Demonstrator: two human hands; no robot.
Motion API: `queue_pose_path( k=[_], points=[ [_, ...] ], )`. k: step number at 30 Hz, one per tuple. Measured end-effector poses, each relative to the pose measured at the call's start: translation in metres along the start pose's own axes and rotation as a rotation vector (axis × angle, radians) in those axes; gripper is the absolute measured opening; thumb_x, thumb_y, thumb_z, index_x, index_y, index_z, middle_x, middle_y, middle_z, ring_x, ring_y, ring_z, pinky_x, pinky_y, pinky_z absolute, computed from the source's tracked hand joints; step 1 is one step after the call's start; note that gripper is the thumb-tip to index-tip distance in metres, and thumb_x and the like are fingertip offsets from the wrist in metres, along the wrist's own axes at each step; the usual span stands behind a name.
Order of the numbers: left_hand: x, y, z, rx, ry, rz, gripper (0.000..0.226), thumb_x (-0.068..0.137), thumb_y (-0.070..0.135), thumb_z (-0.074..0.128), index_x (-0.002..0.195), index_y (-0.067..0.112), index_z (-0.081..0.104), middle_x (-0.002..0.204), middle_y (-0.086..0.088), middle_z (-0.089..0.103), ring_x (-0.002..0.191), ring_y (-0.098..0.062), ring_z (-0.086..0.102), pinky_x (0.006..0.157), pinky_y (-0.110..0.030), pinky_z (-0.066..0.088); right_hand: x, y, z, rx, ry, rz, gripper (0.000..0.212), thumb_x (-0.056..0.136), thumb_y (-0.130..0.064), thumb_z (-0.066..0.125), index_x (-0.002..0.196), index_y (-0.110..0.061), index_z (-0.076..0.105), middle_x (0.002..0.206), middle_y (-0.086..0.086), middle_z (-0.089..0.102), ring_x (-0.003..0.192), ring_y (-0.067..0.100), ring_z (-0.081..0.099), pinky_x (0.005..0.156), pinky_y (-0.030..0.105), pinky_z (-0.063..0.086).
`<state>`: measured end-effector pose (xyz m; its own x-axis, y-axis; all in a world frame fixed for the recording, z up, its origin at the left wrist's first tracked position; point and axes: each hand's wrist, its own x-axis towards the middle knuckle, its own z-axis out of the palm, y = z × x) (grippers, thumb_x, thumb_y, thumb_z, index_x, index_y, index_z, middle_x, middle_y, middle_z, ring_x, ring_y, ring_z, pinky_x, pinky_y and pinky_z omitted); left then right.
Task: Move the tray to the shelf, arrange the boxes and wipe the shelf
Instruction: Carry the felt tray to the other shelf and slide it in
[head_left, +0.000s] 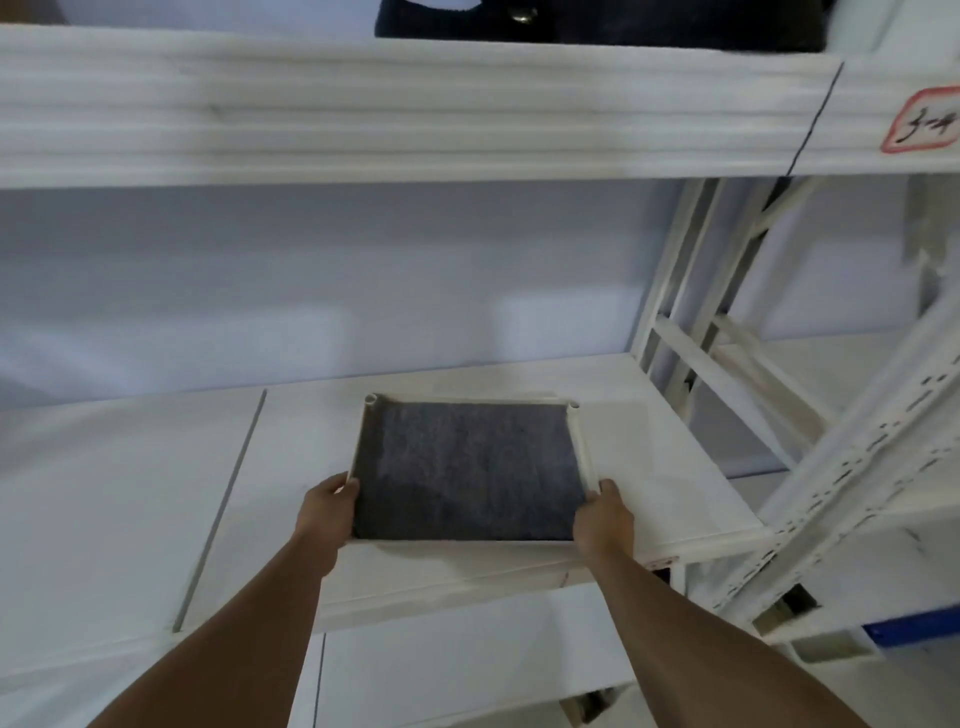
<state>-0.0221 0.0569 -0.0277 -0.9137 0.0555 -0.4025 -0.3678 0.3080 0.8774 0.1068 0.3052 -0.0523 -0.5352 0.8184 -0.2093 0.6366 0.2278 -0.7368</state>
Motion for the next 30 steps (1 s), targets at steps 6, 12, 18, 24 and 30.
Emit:
queue_pose_path(
  k=[6, 12, 18, 24, 30],
  points=[
    [-0.019, 0.029, 0.029, -0.027, -0.15, 0.096, 0.036, 0.1, 0.018, 0.044, 0.134, 0.009, 0.054, 0.131, -0.015, 0.058, 0.116, -0.036, 0.055, 0.085, -0.038, 0.044, -0.025, 0.015, -0.047, 0.078, 0.196, 0.097, 0.029, 0.1, -0.012, 0.033, 0.122, -0.001, 0.049, 0.117, 0.023, 0.059, 0.105, 0.038, 0.056, 0.079, 0.035, 0.042],
    [-0.036, 0.04, 0.046, 0.006, -0.352, 0.209, 0.039, 0.098, 0.025, 0.049, 0.133, 0.01, 0.056, 0.123, -0.017, 0.061, 0.106, -0.036, 0.059, 0.086, -0.04, 0.05, -0.072, 0.039, -0.082, 0.082, 0.365, 0.199, 0.034, 0.102, -0.019, 0.029, 0.118, -0.002, 0.054, 0.116, 0.02, 0.06, 0.106, 0.036, 0.058, 0.084, 0.036, 0.043],
    [-0.069, 0.046, 0.071, -0.067, -0.563, 0.208, 0.042, 0.1, 0.029, 0.045, 0.14, 0.018, 0.048, 0.14, -0.004, 0.052, 0.125, -0.029, 0.051, 0.09, -0.036, 0.042, -0.125, 0.066, -0.113, 0.231, 0.585, 0.331, 0.036, 0.103, -0.023, 0.031, 0.116, -0.002, 0.058, 0.108, 0.021, 0.061, 0.099, 0.035, 0.056, 0.078, 0.035, 0.039],
    [-0.124, 0.046, 0.104, -0.097, -0.827, 0.156, 0.038, 0.097, 0.016, 0.048, 0.136, 0.017, 0.05, 0.122, -0.003, 0.054, 0.108, -0.023, 0.051, 0.09, -0.035, 0.041, -0.187, 0.096, -0.152, 0.284, 0.835, 0.414, 0.037, 0.103, -0.023, 0.033, 0.116, -0.002, 0.061, 0.112, 0.02, 0.063, 0.104, 0.036, 0.058, 0.085, 0.037, 0.043],
    [-0.17, 0.052, 0.134, -0.077, -1.002, 0.186, 0.038, 0.097, 0.014, 0.049, 0.134, 0.018, 0.053, 0.125, -0.007, 0.059, 0.099, -0.021, 0.058, 0.081, -0.035, 0.045, -0.239, 0.114, -0.195, 0.326, 0.993, 0.482, 0.039, 0.102, -0.024, 0.034, 0.118, -0.002, 0.061, 0.115, 0.021, 0.064, 0.106, 0.039, 0.057, 0.087, 0.037, 0.044]
  ],
)
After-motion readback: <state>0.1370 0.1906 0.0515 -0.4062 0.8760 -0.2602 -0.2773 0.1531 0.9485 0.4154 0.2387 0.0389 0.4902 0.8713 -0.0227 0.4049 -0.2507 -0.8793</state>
